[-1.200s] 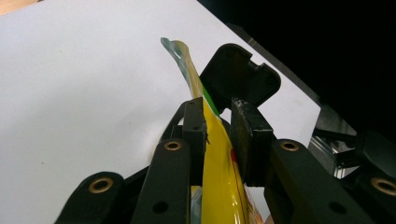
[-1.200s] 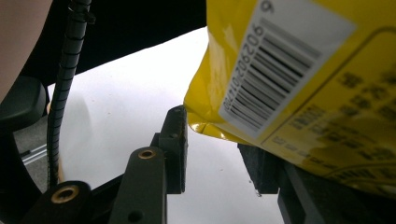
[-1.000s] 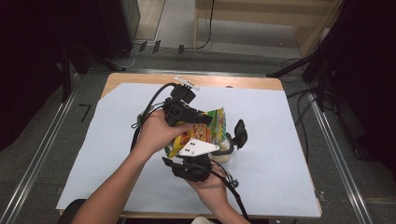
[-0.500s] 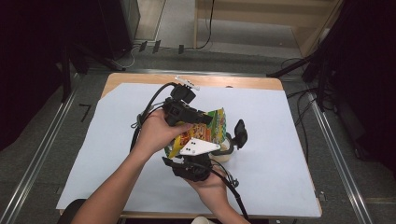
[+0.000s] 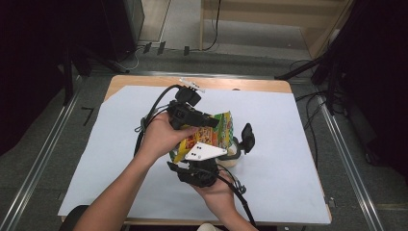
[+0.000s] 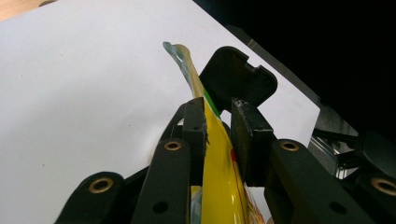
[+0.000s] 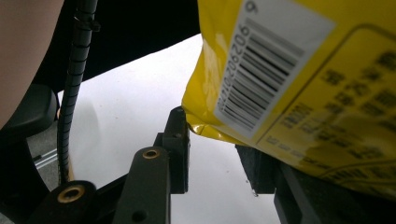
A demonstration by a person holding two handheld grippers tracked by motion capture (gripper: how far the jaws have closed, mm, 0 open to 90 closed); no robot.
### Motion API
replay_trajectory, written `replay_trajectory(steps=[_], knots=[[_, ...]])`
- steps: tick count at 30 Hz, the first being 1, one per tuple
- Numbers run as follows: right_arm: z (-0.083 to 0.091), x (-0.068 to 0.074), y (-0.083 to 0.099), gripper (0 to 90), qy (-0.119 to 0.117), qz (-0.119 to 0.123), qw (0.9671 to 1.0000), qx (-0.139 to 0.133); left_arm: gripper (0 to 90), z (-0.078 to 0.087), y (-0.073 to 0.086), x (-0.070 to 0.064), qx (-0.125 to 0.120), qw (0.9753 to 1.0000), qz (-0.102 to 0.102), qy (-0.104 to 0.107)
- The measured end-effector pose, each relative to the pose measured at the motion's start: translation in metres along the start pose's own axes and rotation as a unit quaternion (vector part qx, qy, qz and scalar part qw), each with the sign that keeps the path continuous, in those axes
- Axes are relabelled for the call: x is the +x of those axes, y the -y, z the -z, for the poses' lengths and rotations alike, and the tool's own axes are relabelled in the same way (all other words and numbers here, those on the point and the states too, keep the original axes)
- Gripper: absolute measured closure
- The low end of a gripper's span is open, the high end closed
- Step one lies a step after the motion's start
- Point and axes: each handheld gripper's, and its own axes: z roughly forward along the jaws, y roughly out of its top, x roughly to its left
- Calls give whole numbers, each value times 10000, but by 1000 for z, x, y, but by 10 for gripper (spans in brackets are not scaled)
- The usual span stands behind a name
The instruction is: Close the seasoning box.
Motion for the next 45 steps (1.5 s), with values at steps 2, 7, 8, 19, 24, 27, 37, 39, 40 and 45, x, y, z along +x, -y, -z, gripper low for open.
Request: replay_trajectory(steps=[2, 7, 8, 19, 24, 27, 37, 39, 40, 45], knots=[[0, 0, 0, 669, 10, 9, 10000, -1, 766, 0, 0, 0, 4, 10000, -2, 3], [1, 0, -1, 668, -6, -16, 10000, 23, 765, 0, 0, 1, 1, 10000, 15, 13], [0, 0, -1, 666, -9, -15, 10000, 26, 765, 0, 0, 1, 15, 10000, 16, -7], [0, 0, 1, 668, -1, -57, 10000, 20, 765, -2, 0, 0, 14, 10000, 3, -2], [0, 0, 1, 669, 1, -80, 10000, 11, 765, -2, 0, 0, 16, 10000, -6, 1], [0, 0, 1, 670, 3, -83, 10000, 8, 766, -2, 0, 0, 23, 10000, -17, -1], [0, 0, 1, 683, 10, -75, 10000, 20, 765, -3, 0, 0, 20, 10000, -18, 11], [0, 0, 1, 683, 11, -72, 10000, 17, 766, -2, 0, -1, 19, 10000, -32, 2], [0, 0, 1, 683, 9, -71, 10000, 10, 766, -2, 0, -2, 12, 10000, -39, -9], [0, 1, 1, 677, 5, -75, 9999, -66, 766, 0, 0, -5, -69, 9999, -85, -21]])
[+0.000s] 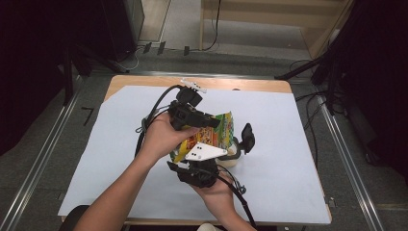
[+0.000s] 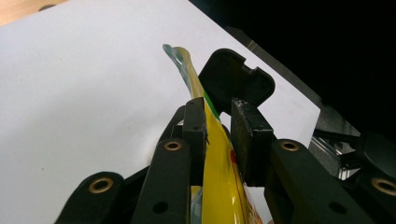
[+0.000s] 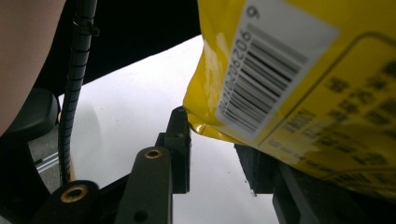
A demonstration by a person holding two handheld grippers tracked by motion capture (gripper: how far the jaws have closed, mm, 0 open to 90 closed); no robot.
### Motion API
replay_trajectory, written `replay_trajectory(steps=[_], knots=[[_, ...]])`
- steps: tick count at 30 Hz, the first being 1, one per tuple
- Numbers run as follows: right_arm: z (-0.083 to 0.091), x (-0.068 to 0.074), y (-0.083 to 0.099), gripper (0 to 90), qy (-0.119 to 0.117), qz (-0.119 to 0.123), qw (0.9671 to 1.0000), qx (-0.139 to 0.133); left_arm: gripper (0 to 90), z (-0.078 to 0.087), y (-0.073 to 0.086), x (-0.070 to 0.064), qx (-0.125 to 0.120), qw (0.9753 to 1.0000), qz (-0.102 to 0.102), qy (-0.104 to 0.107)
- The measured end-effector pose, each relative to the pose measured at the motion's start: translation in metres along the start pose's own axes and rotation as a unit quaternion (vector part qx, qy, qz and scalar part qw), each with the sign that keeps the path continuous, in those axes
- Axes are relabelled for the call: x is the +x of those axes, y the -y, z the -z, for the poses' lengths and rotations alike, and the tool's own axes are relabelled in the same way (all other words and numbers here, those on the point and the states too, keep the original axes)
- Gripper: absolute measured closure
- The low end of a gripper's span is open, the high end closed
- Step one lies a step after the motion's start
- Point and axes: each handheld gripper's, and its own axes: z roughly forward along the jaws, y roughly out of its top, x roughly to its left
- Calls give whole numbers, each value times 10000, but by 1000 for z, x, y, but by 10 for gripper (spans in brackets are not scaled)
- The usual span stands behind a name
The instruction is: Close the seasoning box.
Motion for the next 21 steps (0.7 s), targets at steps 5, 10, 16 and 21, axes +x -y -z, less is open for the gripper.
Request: replay_trajectory(steps=[5, 10, 16, 21], knots=[[-2, -2, 3, 673, -15, -72, 10000, -11, 768, -2, 0, -1, 48, 10000, -37, -6], [-1, -3, 2, 679, -19, -84, 10000, -14, 766, -1, 0, -1, 37, 10000, -34, -3], [0, -2, 0, 680, -18, -68, 10000, -6, 765, 1, 0, -1, -18, 10000, -24, 7], [0, -1, 0, 678, -21, -73, 10000, -23, 766, 0, 0, 0, 19, 10000, -27, -11]])
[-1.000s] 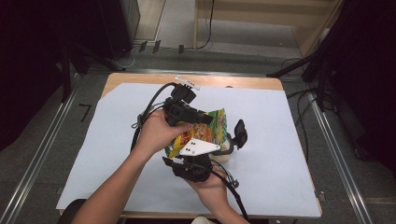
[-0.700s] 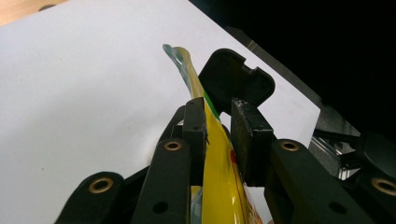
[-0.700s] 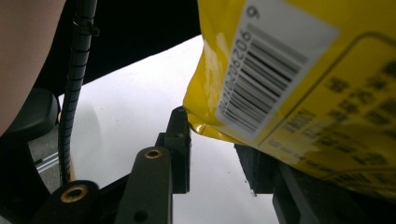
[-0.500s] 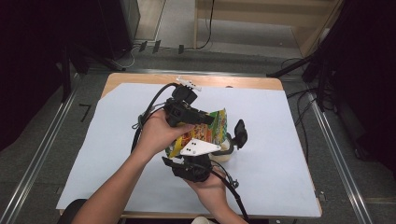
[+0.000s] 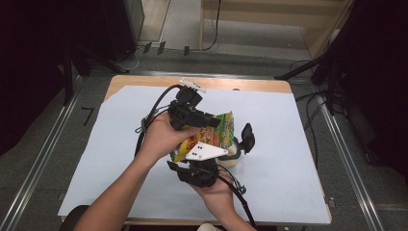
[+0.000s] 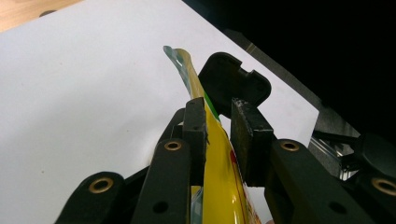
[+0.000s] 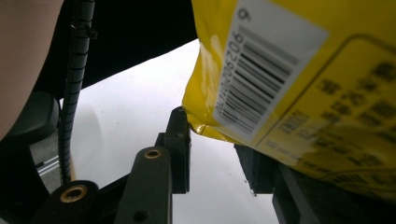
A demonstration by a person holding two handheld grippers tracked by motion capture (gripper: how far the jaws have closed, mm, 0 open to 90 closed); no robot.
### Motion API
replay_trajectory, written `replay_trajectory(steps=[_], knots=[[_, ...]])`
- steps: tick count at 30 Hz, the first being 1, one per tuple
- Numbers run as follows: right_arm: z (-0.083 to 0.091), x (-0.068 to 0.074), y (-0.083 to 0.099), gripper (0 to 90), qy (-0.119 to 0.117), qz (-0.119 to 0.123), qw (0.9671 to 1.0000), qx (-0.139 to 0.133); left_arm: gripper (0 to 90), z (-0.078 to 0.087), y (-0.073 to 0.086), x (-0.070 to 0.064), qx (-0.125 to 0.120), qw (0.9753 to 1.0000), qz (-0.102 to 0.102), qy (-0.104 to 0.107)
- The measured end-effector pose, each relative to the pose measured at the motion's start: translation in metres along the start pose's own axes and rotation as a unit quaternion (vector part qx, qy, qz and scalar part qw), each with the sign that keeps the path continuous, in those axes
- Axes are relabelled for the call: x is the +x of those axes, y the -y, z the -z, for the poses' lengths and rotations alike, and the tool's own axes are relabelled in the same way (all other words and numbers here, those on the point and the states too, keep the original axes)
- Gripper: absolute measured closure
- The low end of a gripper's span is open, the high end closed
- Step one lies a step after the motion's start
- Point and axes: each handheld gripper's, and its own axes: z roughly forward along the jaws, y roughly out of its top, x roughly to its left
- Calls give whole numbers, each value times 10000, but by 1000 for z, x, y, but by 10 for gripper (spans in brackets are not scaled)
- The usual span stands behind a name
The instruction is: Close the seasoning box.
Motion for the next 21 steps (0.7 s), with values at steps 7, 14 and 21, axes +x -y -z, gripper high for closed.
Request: replay_trajectory(steps=[7, 14, 21], knots=[[-1, -1, 2, 672, 43, -43, 10000, 0, 768, -2, 0, 1, -7, 10000, 16, 4], [-1, -1, 2, 688, 30, -48, 10000, 18, 768, -3, 0, 1, -2, 10000, 16, 10], [-1, -1, 3, 693, 28, -40, 10000, 31, 768, -3, 1, 2, 11, 10000, 9, 16]])
